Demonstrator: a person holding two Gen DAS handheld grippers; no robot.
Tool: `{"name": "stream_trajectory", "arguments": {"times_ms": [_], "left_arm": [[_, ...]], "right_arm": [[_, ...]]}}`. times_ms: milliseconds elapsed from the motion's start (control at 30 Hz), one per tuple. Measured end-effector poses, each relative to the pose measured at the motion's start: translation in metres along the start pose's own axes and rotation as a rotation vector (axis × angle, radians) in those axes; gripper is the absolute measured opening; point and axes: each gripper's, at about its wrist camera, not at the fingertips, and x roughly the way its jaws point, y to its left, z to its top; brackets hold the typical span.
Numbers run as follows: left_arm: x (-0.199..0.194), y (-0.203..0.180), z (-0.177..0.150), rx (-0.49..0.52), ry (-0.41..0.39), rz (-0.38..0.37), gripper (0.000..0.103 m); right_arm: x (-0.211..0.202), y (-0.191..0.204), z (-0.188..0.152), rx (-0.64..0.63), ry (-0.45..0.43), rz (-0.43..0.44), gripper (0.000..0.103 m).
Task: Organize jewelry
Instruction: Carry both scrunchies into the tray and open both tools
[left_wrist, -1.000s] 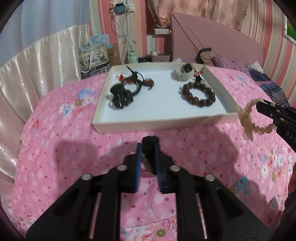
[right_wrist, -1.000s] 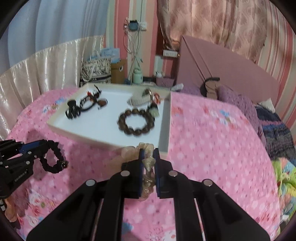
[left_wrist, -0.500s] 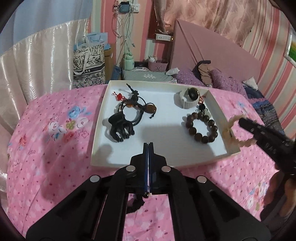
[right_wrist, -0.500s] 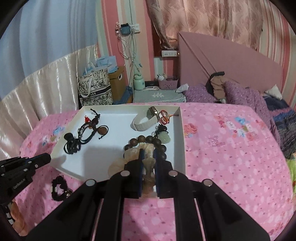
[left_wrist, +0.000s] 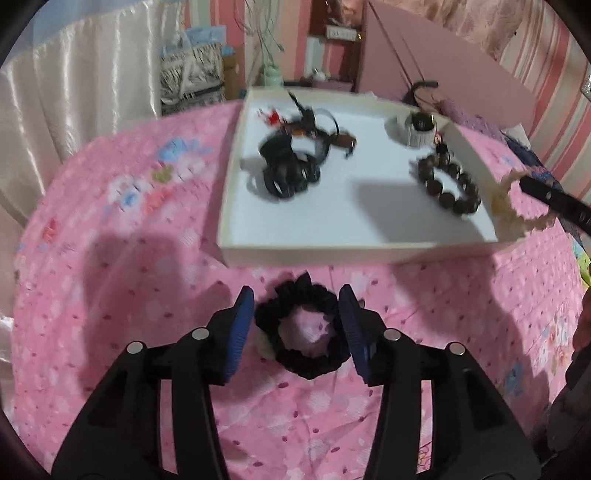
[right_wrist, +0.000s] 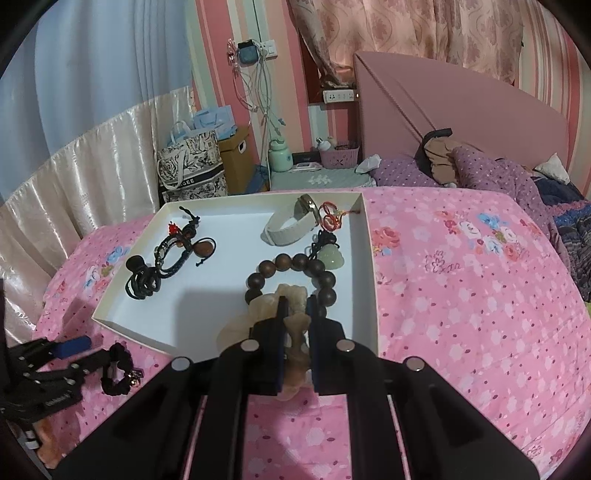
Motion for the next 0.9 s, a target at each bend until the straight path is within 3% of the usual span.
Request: {"name": "stream_trajectory", "arguments": {"times_ms": [167, 233, 267, 300, 567, 900], "left_arm": [[0.016, 0.002, -0.005, 0.012, 0.012, 0.004, 0.043], [0.014, 0.003, -0.005, 0.015, 0.008, -0.012, 0.029], [0.015, 0.002, -0.005, 0.019, 0.012, -0.028, 0.013], [0.016, 0.001, -0.005, 0.025, 0.017, -0.031, 0.010], [0.004, -0.007, -0.011, 0.060, -0.028, -0.011, 0.007], [-0.054, -0.029, 0.018, 0.076, -0.184, -0.063, 0.007]], "right_arm": [[0.005, -0.003, -0.003, 0.009, 0.013, 0.004, 0.010], [0.005, -0.004, -0.004, 0.011, 0.013, 0.004, 0.010], [0.006, -0.004, -0.004, 0.011, 0.014, 0.005, 0.010], [0.007, -0.004, -0.004, 0.012, 0.016, 0.006, 0.010], [0.008, -0.001, -0.006, 0.008, 0.017, 0.011, 0.010], [0.006, -0.005, -0.004, 0.032, -0.002, 0.019, 0.010]]}}
